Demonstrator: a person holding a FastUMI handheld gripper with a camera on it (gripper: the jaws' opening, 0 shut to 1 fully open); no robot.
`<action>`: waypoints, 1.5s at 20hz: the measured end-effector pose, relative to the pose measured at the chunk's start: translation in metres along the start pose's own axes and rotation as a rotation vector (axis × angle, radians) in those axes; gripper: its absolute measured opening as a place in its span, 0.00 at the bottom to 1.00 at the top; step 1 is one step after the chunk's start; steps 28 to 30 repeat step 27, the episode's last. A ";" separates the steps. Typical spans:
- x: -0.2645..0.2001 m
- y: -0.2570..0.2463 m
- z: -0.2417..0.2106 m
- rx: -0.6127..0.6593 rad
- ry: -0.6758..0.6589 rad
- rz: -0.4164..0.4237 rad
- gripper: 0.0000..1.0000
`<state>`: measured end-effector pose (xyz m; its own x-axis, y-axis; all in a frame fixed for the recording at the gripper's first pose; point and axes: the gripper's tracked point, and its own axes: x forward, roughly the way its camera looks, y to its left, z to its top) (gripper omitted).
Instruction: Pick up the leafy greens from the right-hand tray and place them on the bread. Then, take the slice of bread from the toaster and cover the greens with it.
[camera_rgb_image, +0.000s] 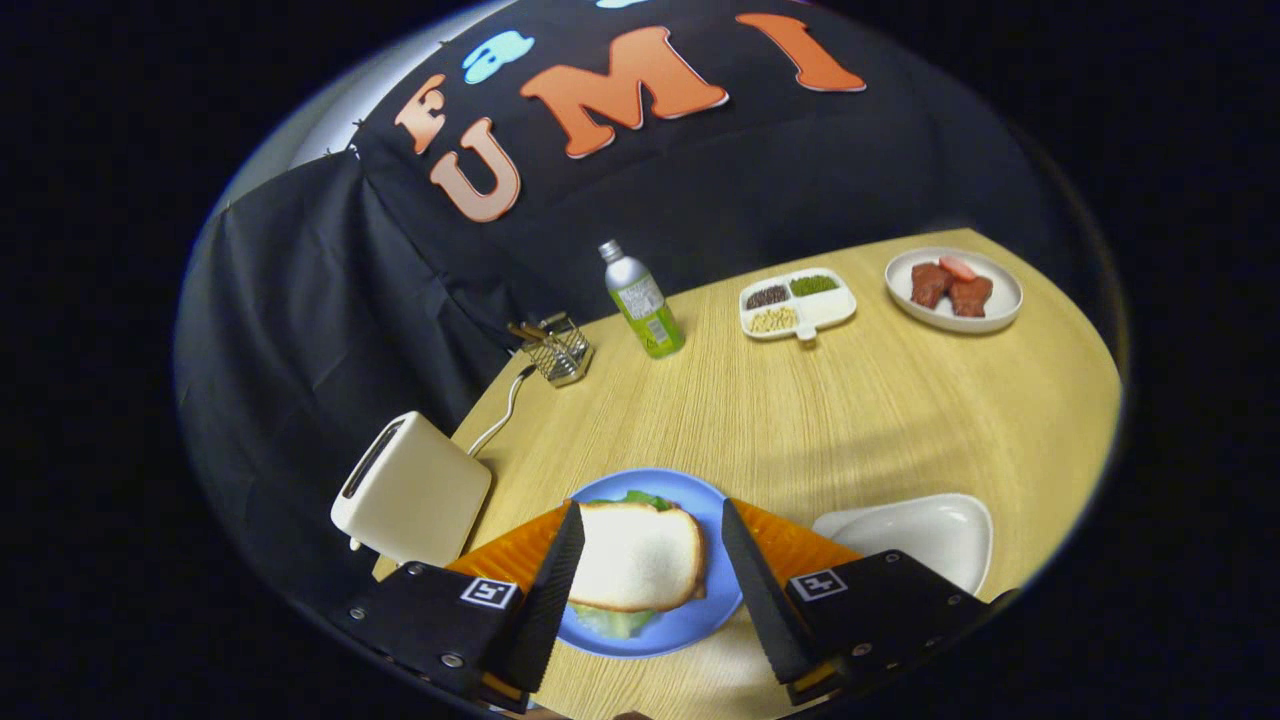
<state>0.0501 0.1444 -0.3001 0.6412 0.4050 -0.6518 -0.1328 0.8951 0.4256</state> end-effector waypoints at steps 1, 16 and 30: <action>-0.008 0.001 0.011 -0.022 -0.040 -0.009 0.85; -0.171 0.027 0.130 -0.300 -0.638 -0.192 0.93; -0.222 0.052 0.113 -0.319 -0.687 -0.205 0.97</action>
